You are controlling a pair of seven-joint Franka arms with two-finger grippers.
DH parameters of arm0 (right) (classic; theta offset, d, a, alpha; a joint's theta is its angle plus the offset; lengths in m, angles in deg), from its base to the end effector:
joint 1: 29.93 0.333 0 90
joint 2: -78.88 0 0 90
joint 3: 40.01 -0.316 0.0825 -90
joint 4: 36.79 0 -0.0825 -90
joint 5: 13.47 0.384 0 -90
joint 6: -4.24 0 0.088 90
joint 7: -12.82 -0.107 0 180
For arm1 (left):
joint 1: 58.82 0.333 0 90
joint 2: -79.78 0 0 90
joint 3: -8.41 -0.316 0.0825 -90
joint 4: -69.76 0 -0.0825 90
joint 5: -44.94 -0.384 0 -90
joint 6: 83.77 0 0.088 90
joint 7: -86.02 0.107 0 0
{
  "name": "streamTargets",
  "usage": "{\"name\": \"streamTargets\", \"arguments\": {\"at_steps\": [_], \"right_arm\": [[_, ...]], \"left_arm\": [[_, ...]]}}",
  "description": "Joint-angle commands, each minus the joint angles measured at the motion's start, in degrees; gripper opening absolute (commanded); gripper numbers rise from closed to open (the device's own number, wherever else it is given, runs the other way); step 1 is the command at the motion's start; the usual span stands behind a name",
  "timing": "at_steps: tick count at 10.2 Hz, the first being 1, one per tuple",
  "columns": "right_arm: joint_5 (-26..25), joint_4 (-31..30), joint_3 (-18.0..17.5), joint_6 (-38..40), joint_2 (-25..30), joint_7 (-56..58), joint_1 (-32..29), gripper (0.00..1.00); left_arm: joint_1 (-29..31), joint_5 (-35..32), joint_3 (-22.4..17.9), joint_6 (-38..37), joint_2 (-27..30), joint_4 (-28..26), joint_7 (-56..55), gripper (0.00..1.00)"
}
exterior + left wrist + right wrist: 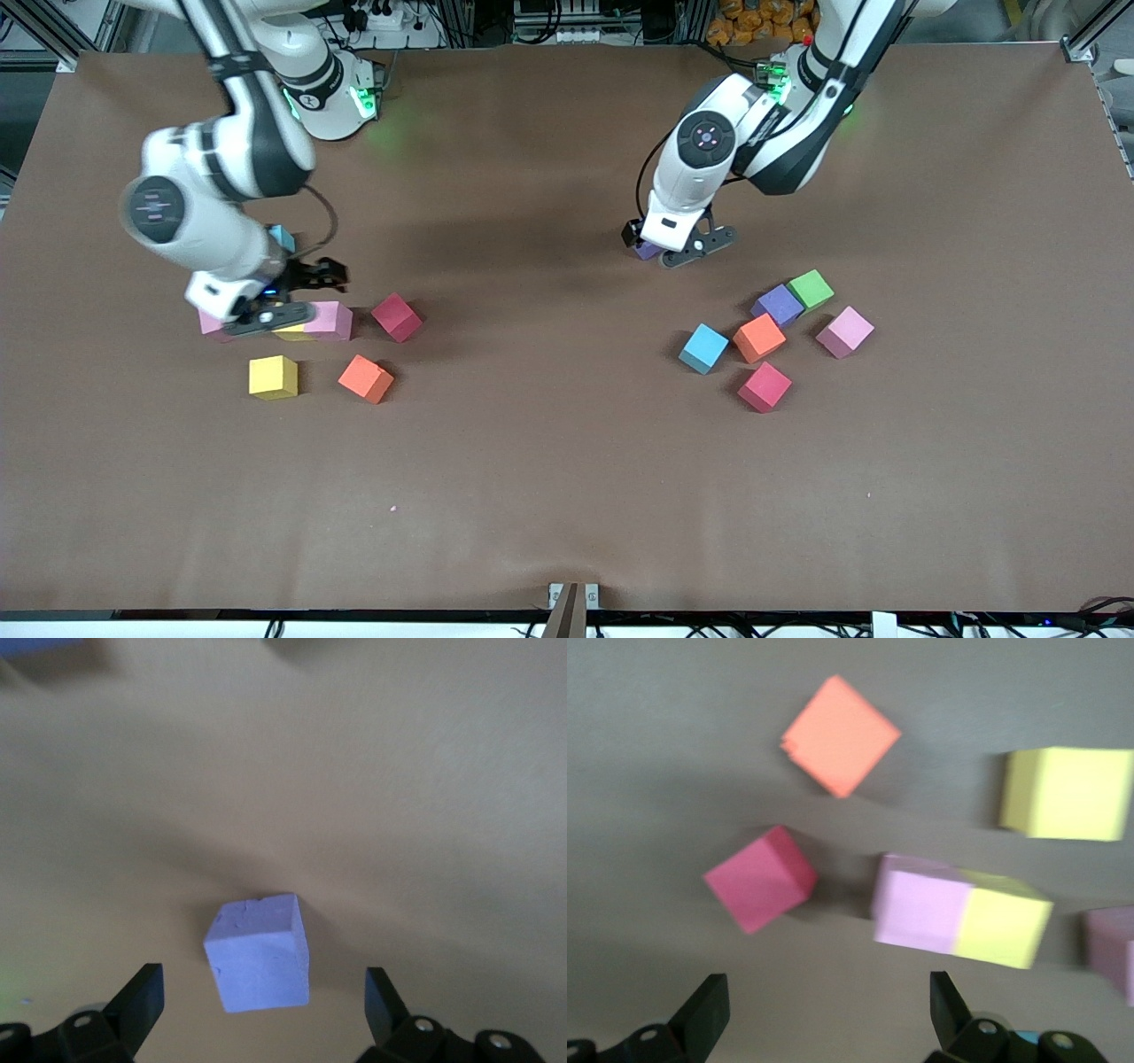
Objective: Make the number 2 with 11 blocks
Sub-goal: 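Grasp the purple cube with the left gripper while the right gripper reaches the red cube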
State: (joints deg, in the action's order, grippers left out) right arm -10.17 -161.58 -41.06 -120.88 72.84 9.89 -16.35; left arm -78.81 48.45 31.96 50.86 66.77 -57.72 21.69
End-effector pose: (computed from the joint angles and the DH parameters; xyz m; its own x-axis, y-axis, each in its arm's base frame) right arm 0.5188 0.1376 0.3348 0.9803 0.1691 -0.1025 0.1657 -0.9853 -0.0403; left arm 0.3887 -0.3710 0.2733 0.9040 0.3986 -0.1549 0.4000 -0.9162 -0.0234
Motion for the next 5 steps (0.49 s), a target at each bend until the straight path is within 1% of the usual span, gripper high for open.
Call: {"name": "streamTargets", "arguments": {"at_steps": [1,2,3,4,5], "right_arm": [[0.21,-0.54,0.35,-6.85,-4.48,-12.76,7.93,1.0],[-0.75,-0.8,0.35,-10.54,-7.55,-12.45,10.65,1.0],[-3.19,-0.28,0.35,-11.36,-9.15,-10.97,13.81,1.0],[-7.22,0.24,0.35,-12.33,-9.95,-9.39,14.37,1.0],[-9.09,0.6,0.35,-13.91,-11.17,-6.42,14.2,1.0]], "left_arm": [[-0.74,1.33,0.0,10.51,-2.18,-5.73,-1.76,1.0],[-0.92,1.24,0.0,11.51,-2.89,-6.45,-2.29,1.0],[-0.92,1.24,0.0,11.7,-3.94,-6.46,-2.47,1.0],[-1.09,1.24,0.09,11.87,-5.0,-6.37,-2.99,1.0],[-2.05,1.24,0.09,12.22,-5.44,-6.46,-4.39,1.0]]}}
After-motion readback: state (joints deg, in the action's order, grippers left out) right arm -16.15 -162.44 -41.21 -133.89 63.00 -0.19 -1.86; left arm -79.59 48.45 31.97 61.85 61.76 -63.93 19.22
